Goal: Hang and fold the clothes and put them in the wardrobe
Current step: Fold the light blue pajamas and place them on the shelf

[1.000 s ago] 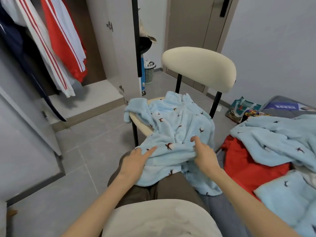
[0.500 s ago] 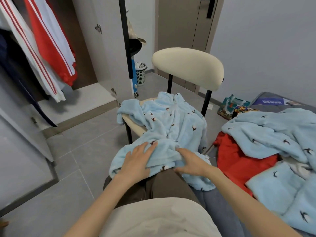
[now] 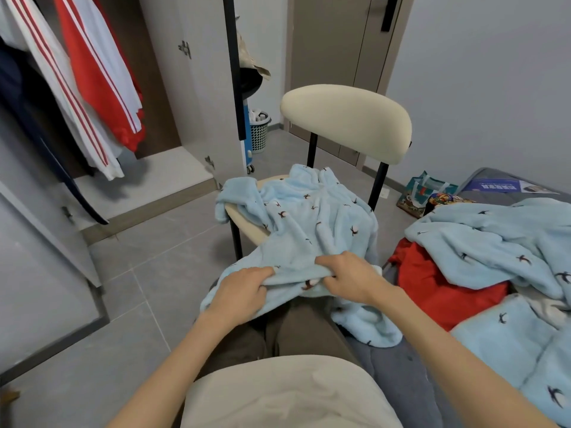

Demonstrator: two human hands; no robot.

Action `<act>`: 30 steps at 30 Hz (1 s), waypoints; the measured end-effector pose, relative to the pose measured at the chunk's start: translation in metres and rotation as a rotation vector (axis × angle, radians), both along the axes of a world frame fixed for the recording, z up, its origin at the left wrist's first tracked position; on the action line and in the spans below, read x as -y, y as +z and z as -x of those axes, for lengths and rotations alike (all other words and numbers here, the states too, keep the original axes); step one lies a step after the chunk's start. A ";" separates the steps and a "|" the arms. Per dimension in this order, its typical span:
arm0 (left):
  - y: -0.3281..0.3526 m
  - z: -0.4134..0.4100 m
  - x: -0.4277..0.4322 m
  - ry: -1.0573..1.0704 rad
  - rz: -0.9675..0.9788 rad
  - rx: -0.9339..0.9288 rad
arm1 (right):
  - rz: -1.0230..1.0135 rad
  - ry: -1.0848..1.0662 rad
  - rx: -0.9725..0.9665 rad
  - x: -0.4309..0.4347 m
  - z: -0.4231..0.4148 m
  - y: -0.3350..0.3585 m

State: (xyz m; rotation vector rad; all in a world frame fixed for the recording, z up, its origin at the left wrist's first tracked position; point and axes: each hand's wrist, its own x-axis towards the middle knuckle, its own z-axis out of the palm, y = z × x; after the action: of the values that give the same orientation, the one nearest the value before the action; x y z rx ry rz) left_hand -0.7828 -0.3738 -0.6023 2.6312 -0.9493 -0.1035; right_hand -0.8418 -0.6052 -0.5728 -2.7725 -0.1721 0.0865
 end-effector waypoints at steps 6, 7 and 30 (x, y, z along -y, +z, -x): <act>0.001 -0.006 -0.004 -0.085 -0.079 -0.485 | -0.038 0.018 -0.572 0.010 0.007 0.016; 0.001 -0.008 -0.002 -0.077 -0.047 -0.486 | -0.069 0.015 -0.600 0.011 0.007 0.016; -0.048 -0.185 0.081 0.723 0.705 -0.959 | -0.312 -0.258 -0.104 0.011 -0.154 -0.039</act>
State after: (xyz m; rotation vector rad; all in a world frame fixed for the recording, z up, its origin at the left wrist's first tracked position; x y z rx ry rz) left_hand -0.5974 -0.4546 -0.6503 1.7460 0.2691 -0.6318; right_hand -0.6877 -0.6160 -0.6116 -2.4478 0.1838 0.1252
